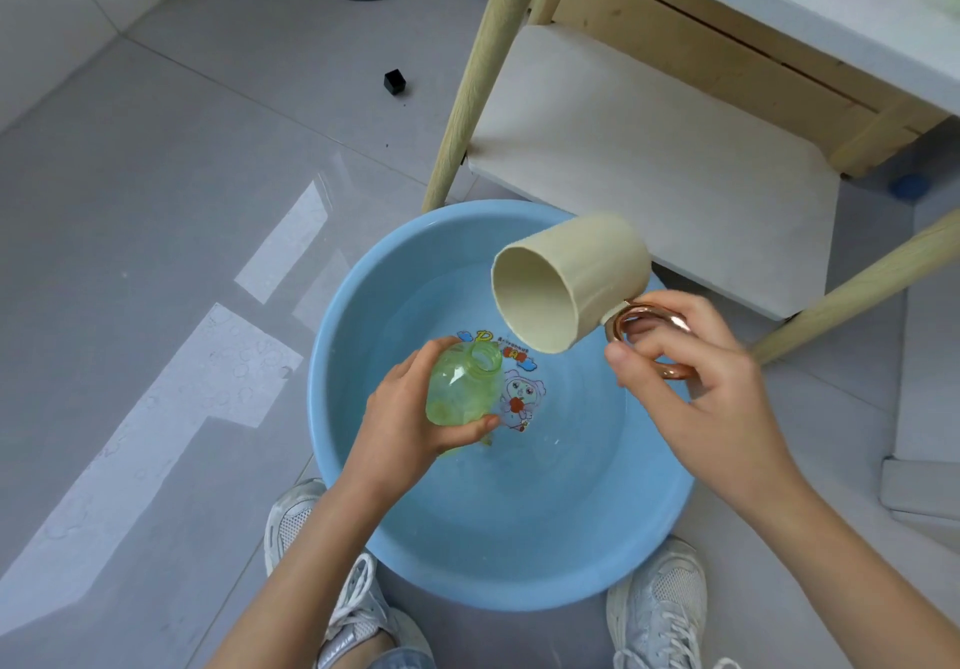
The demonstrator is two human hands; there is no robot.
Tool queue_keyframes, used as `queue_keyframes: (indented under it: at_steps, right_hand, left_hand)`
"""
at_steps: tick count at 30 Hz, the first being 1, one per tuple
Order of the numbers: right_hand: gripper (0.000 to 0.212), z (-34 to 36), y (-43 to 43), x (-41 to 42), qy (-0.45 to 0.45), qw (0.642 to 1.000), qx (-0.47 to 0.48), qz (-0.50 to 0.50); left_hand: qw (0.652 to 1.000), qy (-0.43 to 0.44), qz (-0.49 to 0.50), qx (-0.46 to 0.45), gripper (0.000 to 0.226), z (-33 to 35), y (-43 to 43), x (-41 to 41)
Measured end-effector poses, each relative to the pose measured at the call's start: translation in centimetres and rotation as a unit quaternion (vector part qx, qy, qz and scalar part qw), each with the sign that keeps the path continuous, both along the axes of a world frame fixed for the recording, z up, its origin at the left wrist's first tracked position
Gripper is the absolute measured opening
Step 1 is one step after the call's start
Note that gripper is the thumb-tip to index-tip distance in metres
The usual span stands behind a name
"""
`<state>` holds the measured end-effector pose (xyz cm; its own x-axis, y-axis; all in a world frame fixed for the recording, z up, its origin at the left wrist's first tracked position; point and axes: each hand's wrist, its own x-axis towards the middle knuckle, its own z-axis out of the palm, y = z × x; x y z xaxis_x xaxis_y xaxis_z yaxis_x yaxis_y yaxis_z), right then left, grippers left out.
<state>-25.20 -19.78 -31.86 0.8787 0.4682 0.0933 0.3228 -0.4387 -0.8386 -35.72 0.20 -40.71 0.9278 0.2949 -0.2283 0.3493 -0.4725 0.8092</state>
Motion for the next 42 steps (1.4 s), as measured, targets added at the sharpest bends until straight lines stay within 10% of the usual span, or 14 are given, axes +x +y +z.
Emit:
queue_keyframes:
  at_steps: [12, 28, 42]
  right_hand:
    - [0.035, -8.0, 1.1, 1.0, 0.32, 0.916, 0.076, -0.23]
    - [0.024, -15.8, -0.1, 0.3, -0.038, 0.983, -0.144, -0.104]
    - [0.023, -17.4, 1.0, 0.5, -0.041, 0.98, -0.172, -0.091]
  left_hand:
    - [0.992, -0.047, 0.099, -0.065, 0.064, -0.2, 0.9, -0.5]
    - [0.976, -0.021, 0.176, -0.123, 0.071, 0.3, 2.7, -2.6]
    - [0.983, -0.007, 0.155, -0.099, 0.075, 0.3, 2.3, -2.4]
